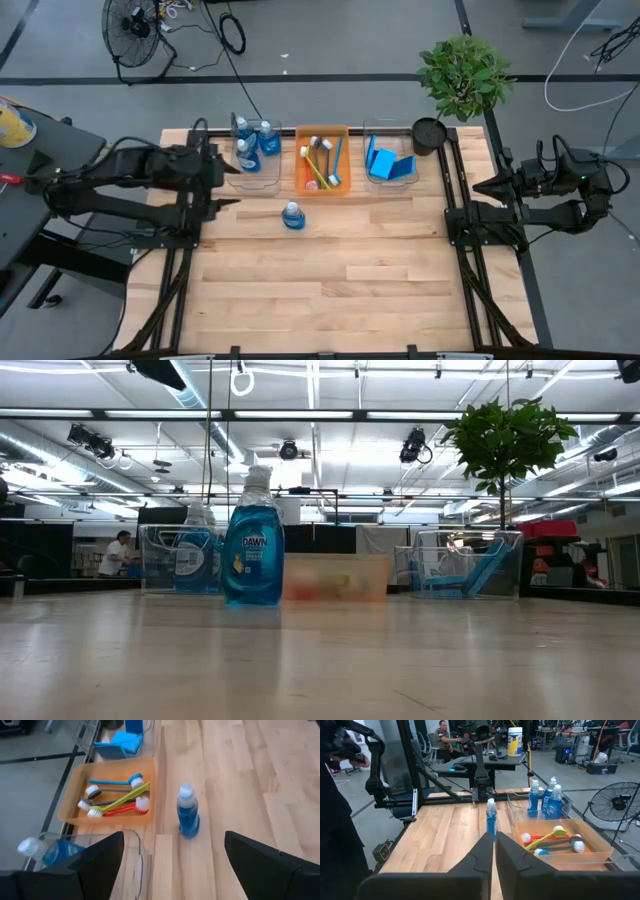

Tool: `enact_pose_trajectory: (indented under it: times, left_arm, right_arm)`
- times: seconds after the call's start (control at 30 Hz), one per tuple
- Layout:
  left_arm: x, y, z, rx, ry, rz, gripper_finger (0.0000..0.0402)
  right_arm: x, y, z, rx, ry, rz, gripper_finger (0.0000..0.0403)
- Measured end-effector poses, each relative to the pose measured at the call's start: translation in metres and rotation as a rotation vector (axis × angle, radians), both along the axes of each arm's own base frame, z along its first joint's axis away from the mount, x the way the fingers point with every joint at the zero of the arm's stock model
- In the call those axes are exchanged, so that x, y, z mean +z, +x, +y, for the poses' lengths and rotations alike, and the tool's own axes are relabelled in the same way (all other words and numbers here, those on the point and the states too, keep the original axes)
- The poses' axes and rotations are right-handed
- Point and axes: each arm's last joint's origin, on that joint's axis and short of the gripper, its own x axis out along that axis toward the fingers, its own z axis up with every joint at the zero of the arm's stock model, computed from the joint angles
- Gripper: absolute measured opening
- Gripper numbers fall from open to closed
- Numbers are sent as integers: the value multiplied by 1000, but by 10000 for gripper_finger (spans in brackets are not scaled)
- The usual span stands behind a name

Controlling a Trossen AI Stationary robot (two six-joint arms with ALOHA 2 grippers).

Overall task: Pick & Place Kitchen Sink Supplies
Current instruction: Put the dish soap into the left transparent bin

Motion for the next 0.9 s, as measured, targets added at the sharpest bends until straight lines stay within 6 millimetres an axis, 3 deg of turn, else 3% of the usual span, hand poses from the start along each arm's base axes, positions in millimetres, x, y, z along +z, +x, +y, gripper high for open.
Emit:
enact_pose_trajectory:
  times: [0.47,0.67,0.9]
  left_arm:
    - [-54,48,14,-58,-26,2,351]
    - [-67,72,23,-31,-40,28,351]
    - [-83,97,29,-119,-146,37,351]
  right_arm:
    - [0,0,0,0,0,0,25]
    - [0,0,0,0,0,0,25]
    - [0,0,0,0,0,0,25]
